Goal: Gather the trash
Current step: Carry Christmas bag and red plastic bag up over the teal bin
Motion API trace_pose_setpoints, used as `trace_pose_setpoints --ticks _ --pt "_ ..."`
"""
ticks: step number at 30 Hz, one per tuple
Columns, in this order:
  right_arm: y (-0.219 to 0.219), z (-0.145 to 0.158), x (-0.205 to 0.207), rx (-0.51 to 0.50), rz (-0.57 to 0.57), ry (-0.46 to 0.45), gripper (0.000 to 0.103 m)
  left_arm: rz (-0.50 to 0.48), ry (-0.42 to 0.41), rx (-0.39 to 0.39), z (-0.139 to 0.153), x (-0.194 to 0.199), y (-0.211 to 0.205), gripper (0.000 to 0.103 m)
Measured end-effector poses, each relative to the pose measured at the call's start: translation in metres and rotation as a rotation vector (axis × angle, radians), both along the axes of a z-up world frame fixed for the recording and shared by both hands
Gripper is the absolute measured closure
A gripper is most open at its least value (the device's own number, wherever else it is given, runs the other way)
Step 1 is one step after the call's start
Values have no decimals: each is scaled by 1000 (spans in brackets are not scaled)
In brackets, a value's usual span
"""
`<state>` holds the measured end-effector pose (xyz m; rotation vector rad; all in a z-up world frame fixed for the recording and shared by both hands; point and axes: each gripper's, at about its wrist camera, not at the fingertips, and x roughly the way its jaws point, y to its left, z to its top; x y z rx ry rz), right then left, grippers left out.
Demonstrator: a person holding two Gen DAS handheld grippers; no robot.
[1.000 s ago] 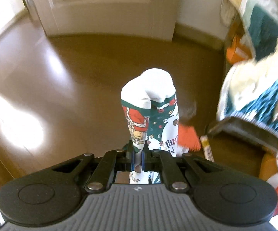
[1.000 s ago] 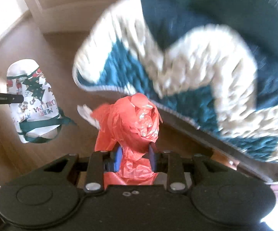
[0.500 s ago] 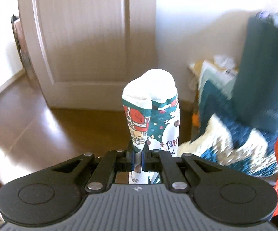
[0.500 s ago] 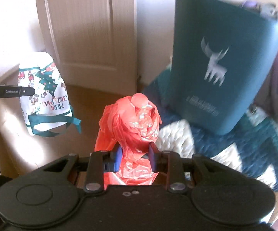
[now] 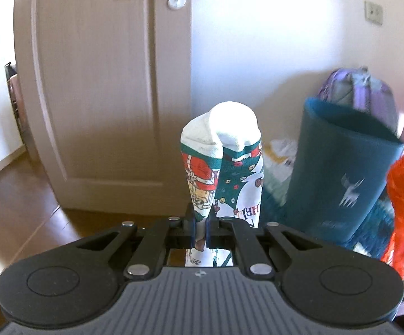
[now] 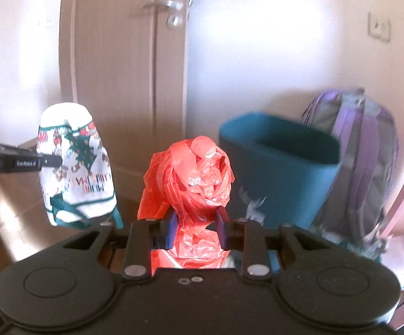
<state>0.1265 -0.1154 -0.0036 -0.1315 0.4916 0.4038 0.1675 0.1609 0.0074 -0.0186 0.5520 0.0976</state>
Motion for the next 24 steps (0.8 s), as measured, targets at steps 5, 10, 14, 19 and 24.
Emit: trace_pose_setpoints --ticks 5,10,14,19,24 --pt "-19 40 11 22 -46 -101 76 -42 -68 0 46 6 -29 97" --pt "-37 76 30 55 -105 -199 76 -93 -146 -6 98 15 -58 97" --pt "-43 104 37 77 -140 -249 76 -131 -194 12 131 32 -84 97" --pt "-56 120 60 90 -181 -275 76 -159 -244 6 166 53 -109 97" --pt "-67 120 97 92 -210 -258 76 -173 -268 -4 190 91 -135 97"
